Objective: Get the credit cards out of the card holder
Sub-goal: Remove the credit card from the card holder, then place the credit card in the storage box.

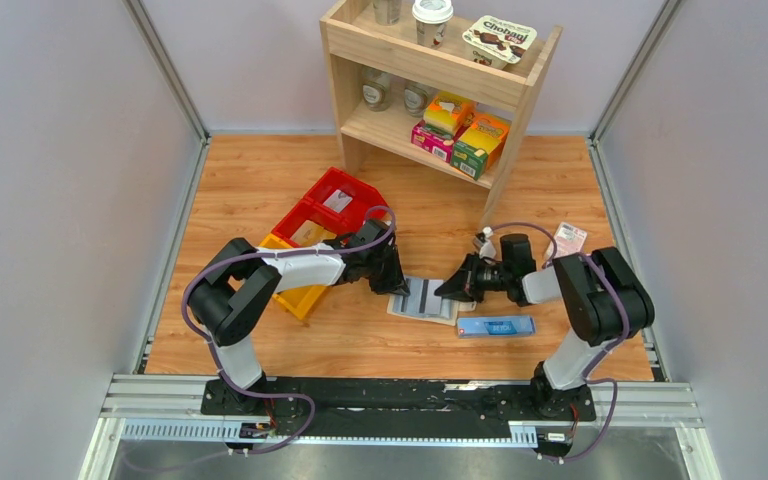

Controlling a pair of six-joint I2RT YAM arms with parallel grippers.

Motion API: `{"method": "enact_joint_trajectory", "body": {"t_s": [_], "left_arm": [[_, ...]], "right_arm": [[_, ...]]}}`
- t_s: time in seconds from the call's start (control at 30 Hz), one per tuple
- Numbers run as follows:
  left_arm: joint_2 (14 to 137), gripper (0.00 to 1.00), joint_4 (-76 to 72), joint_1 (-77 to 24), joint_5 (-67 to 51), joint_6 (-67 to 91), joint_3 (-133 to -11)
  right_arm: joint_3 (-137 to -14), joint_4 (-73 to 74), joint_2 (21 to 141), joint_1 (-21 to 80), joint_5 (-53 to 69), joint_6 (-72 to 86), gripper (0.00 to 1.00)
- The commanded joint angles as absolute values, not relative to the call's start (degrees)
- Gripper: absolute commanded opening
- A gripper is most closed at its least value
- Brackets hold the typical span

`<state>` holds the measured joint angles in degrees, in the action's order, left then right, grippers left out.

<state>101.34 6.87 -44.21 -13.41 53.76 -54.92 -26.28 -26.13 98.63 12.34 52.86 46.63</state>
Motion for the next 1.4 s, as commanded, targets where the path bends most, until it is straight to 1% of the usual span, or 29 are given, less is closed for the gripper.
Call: {"method": "enact_joint_trajectory", "body": {"t_s": [0.0, 0.23, 0.3, 0.33, 0.4, 0.53, 0.63, 0.73, 0.77, 0.8, 0.87, 0.93, 1.1, 1.27, 1.37], "left_arm": [[102.5, 0.12, 10.6, -43.9, -10.8, 52.4, -54.6], [102.2, 0.12, 10.5, -43.8, -10.9, 51.1, -55.3], [101.6, 0.14, 11.2, -43.8, -10.3, 50.5, -56.2], [100.9, 0.16, 11.4, -43.8, -10.1, 50.4, -56.9], [99.7, 0.21, 12.5, -43.8, -9.2, 49.7, -58.0], [96.4, 0.39, 16.3, -43.4, -7.2, 48.3, -61.3], [93.2, 0.51, 20.3, -43.0, -5.0, 47.9, -64.2], [87.8, 0.60, 23.5, -42.1, -3.5, 49.0, -65.5], [86.4, 0.66, 23.9, -41.9, -3.3, 49.5, -65.7], [84.1, 0.67, 25.0, -41.7, -2.8, 50.4, -65.8], [79.8, 0.77, 26.5, -41.7, -1.5, 52.0, -66.0], [75.2, 0.77, 26.5, -41.7, -0.3, 54.8, -64.6], [64.9, 0.78, 23.9, -41.7, 1.3, 65.1, -59.1], [62.8, 0.78, 20.4, -41.7, -2.8, 70.1, -56.0], [63.3, 0.78, 19.0, -41.7, -4.3, 71.7, -56.0]], "right_arm": [[-27.2, -14.0, 91.7, 10.3, 46.2, 39.6, 0.00], [-30.0, 2.2, 83.3, 10.2, 38.8, 33.6, 0.00], [-30.7, 5.1, 80.4, 10.4, 37.4, 32.5, 0.00], [-31.5, 7.0, 78.7, 10.4, 36.1, 31.8, 0.00], [-32.9, 10.7, 75.3, 10.5, 34.3, 30.3, 0.00], [-37.8, 16.8, 68.4, 12.6, 30.4, 27.2, 0.00], [-41.6, 20.2, 64.3, 16.7, 25.2, 23.2, 0.00], [-44.9, 22.6, 60.6, 25.2, 14.4, 17.2, 0.00], [-45.7, 22.6, 59.6, 28.5, 10.8, 15.4, 0.00], [-46.3, 22.5, 58.7, 31.3, 6.7, 13.6, 0.00], [-46.8, 21.4, 57.2, 37.1, 0.1, 10.6, 0.00], [-46.9, 20.0, 56.3, 41.8, -7.8, 7.7, 0.00], [-46.4, 15.9, 55.4, 51.4, -18.1, -1.6, 0.00], [-45.4, 9.3, 56.6, 61.2, -27.0, -12.1, 0.00], [-45.1, 5.6, 57.9, 65.0, -29.8, -16.4, 0.00]]}}
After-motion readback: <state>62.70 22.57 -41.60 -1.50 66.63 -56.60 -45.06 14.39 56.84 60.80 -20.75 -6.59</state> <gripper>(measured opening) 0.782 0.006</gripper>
